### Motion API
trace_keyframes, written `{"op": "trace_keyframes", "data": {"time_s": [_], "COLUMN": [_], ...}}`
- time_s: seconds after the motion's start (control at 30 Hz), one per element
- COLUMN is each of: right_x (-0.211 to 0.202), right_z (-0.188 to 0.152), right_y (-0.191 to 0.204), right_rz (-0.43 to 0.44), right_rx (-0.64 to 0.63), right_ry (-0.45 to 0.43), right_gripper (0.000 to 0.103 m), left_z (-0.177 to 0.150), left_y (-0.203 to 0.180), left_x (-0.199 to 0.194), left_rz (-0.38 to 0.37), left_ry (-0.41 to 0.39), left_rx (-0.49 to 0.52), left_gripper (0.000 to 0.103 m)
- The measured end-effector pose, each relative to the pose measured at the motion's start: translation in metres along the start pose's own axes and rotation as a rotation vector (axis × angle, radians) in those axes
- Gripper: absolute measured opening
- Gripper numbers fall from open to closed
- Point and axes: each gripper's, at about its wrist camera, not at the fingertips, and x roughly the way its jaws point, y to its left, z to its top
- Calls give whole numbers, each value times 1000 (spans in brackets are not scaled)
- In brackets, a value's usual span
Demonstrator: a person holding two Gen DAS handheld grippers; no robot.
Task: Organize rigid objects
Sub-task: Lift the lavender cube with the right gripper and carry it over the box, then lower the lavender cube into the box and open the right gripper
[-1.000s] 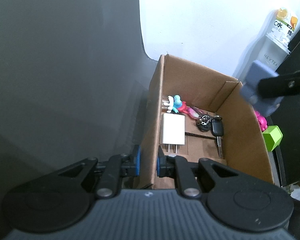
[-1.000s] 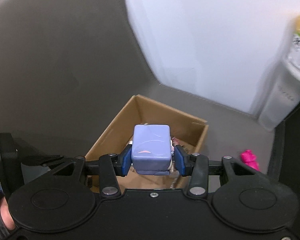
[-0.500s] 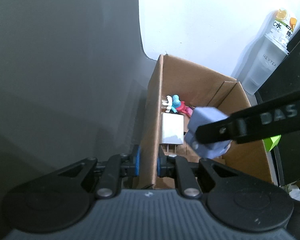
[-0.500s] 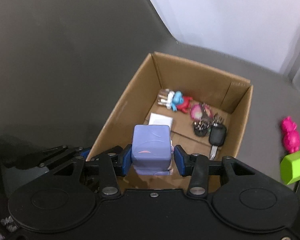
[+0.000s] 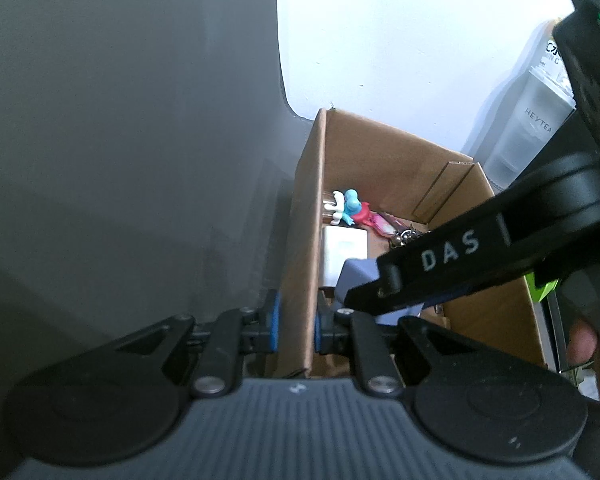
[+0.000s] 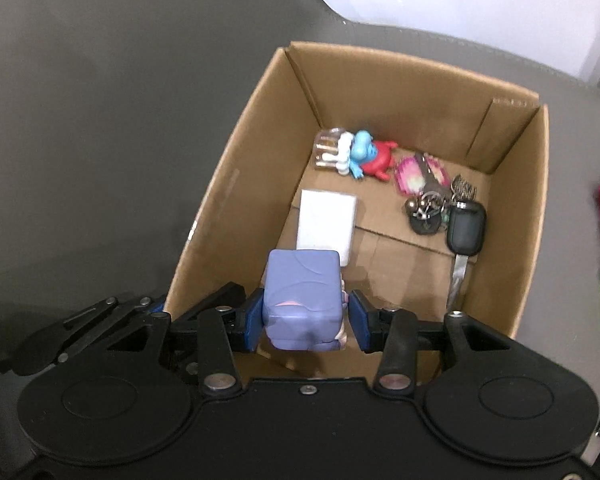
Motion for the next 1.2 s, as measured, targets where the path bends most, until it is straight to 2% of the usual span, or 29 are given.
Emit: {"op": "trace_keyframes", "data": {"time_s": [0.43,0.57,0.63,0.67,0.73,0.97,1.2], "right_x": [3,-5,-8,-10,-14,-57,-100], "right_z": [2,3,3,3,3,-5,-23], "right_y": [5,1,-1,-1,-4,-17,-47], "right_rz": [-2,35,33,-7,0,-12,-30], "right_rx": [20,56,61,83,89,69,115], "right_ry": [8,-13,-21,-22,-36,-110,-175], "right_gripper": [46,59,59,59,59,59,58], "left_z": [0,0,0,0,-1,-1,3], "left_y": [0,0,1,0,0,-1,-1], "left_x": [0,0,0,-1,-2,-3,-4], "left_rz": [1,1,1,1,2,1,1], "left_ry": [0,1,0,0,0,1,1], "left_rx": [1,1,1,1,2,3,2], "left_gripper": [14,14,14,14,14,14,14]}}
